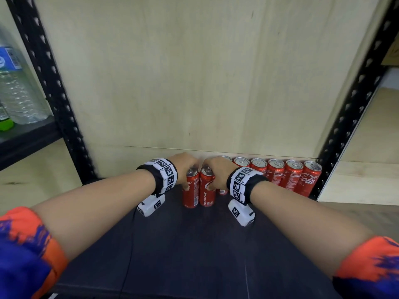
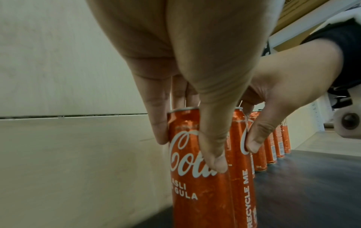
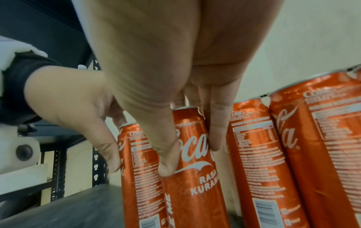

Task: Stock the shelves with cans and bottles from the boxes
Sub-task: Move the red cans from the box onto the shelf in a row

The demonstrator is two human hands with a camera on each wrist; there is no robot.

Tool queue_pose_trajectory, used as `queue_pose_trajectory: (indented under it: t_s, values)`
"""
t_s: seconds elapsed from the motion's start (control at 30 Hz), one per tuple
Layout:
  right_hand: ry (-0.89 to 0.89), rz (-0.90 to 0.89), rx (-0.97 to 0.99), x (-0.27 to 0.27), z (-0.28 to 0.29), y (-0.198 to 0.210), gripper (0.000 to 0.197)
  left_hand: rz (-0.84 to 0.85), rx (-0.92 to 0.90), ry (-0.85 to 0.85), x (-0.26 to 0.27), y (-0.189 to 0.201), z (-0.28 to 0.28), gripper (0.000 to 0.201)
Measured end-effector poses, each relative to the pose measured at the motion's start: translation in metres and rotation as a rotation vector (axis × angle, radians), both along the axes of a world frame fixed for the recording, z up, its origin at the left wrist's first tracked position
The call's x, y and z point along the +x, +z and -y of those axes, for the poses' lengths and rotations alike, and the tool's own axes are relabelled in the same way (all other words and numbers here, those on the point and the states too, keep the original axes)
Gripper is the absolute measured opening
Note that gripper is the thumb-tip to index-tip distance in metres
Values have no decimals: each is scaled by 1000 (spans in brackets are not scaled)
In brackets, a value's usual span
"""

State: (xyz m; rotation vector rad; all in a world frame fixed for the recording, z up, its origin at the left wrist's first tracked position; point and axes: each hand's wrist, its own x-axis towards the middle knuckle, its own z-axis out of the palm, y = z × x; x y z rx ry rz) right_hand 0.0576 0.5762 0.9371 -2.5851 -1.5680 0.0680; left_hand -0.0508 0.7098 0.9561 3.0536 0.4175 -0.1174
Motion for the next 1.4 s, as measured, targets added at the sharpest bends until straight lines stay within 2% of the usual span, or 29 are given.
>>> queue_pose_trajectory:
  t_s: [0.2,0.4,0.57,0.7,0.77,0.97,1.17,1.4]
  values:
    - [-20,61,79,1,-4,-11,60,103,41,28,9,-12,-13,53]
    - [-66,224,83,-2,-9,-23,60,189,46,9,15,-26,-25,57]
    - [-112,373,95,-2,-17,-31,62,181,64,-26,19,-28,-35,64]
    - [-142,435,110,-2,-21,-38,73,166,142,-99,23,-31,-42,86]
    - [-157,444,114,-1,-22,-41,77,144,191,-112,25,-34,-43,87]
    - [-187,436,117,2,-25,-40,62,169,219,-111,27,-38,-45,80]
    - [-213,410,118,0,-26,-40,66,172,367,-48,19,-38,-31,75]
    - [-164,289,129,-11,-17,-32,65,187,298,11,6,-36,-15,70]
